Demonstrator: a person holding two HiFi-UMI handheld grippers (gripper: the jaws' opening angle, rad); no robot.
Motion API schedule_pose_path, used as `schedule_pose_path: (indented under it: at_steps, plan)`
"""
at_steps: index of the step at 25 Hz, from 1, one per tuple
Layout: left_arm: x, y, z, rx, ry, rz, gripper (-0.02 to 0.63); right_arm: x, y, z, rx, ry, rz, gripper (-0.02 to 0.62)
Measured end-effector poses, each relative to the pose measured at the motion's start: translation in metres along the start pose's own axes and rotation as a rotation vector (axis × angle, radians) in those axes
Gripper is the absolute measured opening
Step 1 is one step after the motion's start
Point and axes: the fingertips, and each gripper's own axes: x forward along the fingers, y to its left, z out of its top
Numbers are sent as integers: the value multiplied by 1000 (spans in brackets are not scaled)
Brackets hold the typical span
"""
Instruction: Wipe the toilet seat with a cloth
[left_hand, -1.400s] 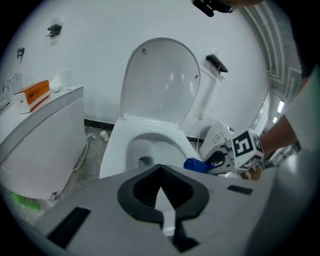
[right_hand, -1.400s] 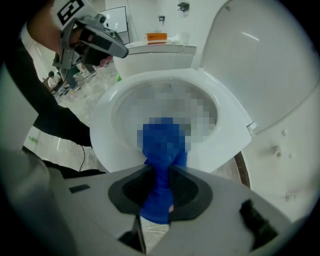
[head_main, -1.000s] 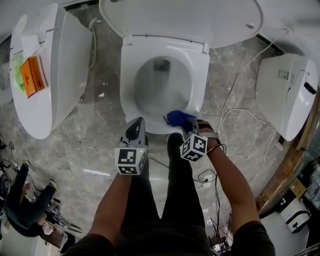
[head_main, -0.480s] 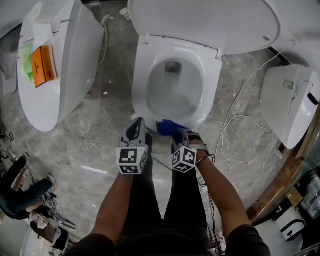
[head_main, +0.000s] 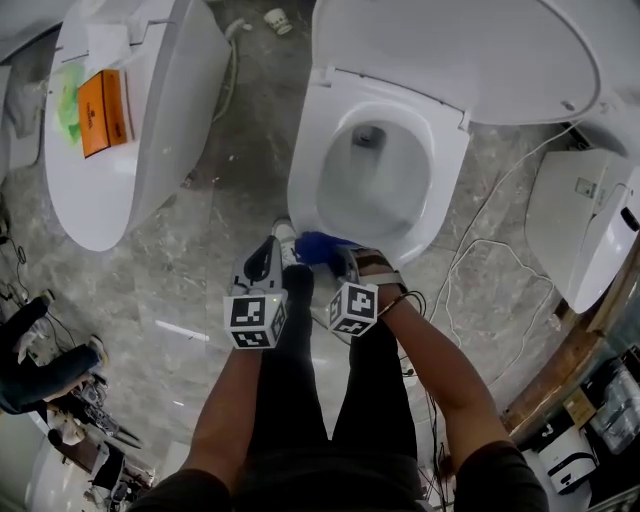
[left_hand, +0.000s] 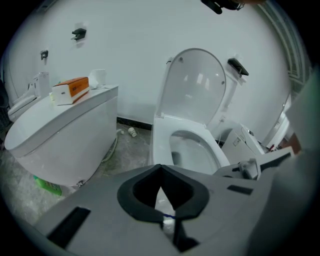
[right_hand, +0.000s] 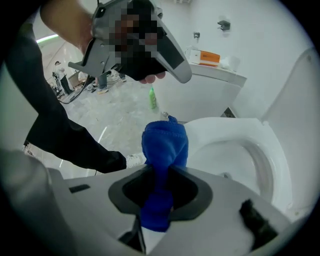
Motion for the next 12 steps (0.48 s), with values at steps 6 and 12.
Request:
schedule_pose_path:
  at_steps: [6,12]
  plan:
    - [-6,14,-4,-26,-1,18,1,11,-10,28,-73,-9,13,91]
    - [-9,32,2,-53,-20,43,2,21,-33,56,-37,-32,15,91]
